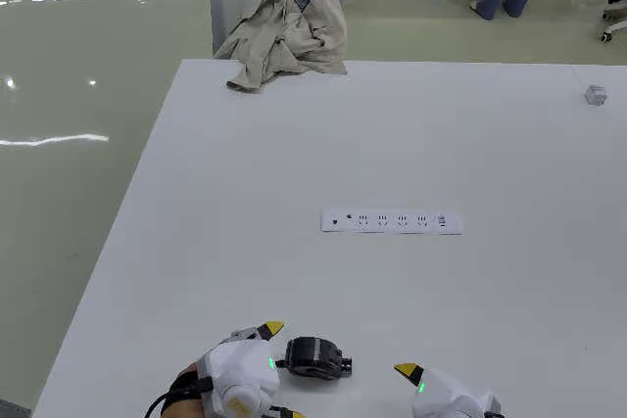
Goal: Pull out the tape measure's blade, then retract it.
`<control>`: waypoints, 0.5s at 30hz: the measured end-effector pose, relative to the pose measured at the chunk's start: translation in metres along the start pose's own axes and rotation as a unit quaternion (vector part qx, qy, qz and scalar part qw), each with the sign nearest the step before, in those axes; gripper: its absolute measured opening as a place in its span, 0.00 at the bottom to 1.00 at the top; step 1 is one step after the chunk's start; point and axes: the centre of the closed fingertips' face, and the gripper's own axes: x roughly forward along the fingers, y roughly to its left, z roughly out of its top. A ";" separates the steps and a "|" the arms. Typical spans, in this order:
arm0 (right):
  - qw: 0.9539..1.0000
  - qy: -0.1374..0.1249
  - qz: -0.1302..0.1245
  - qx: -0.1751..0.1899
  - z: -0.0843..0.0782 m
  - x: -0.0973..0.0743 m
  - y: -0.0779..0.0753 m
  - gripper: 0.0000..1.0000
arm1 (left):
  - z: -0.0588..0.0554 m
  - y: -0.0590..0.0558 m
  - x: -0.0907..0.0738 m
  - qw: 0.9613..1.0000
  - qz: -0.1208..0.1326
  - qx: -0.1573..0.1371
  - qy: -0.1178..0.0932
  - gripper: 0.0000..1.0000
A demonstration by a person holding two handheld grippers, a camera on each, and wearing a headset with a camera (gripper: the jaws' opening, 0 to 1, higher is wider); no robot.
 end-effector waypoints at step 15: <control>0.999 0.007 0.017 -0.034 0.000 0.015 -0.014 0.64 | -0.004 0.004 0.026 0.998 -0.035 0.038 0.019 0.76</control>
